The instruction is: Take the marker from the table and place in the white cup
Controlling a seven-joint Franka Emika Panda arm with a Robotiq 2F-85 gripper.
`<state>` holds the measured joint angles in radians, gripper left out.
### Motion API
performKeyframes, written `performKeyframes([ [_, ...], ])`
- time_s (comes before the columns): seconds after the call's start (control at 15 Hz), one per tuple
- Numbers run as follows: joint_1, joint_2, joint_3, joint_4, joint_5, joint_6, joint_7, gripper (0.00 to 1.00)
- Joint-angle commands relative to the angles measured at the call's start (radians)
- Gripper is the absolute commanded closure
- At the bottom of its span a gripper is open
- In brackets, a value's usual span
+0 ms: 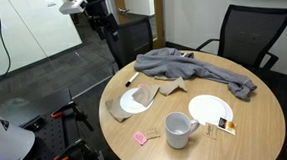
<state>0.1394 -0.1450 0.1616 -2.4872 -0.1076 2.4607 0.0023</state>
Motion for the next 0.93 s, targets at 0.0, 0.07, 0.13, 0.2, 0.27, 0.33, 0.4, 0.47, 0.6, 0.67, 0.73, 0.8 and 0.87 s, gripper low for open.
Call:
performKeyframes([
  [0.0,-0.004,0.148,0.012,0.082,-0.077,0.078,0.049,0.00],
  [0.07,0.000,0.181,0.009,0.100,-0.096,0.090,0.057,0.00],
  [0.13,0.004,0.223,0.007,0.121,-0.120,0.107,0.082,0.00],
  [0.2,0.010,0.254,0.002,0.141,-0.141,0.113,0.100,0.00],
  [0.27,0.017,0.293,-0.003,0.166,-0.154,0.118,0.117,0.00],
  [0.33,0.024,0.328,-0.008,0.192,-0.163,0.122,0.134,0.00],
  [0.4,0.034,0.369,-0.015,0.222,-0.178,0.123,0.159,0.00],
  [0.47,0.045,0.400,-0.021,0.249,-0.182,0.115,0.170,0.00],
  [0.6,0.067,0.471,-0.032,0.308,-0.181,0.107,0.191,0.00],
  [0.67,0.078,0.507,-0.035,0.338,-0.175,0.106,0.193,0.00],
  [0.73,0.089,0.536,-0.041,0.363,-0.170,0.103,0.192,0.00],
  [0.8,0.096,0.570,-0.041,0.388,-0.162,0.108,0.176,0.00],
  [0.87,0.103,0.600,-0.042,0.410,-0.156,0.114,0.165,0.00],
])
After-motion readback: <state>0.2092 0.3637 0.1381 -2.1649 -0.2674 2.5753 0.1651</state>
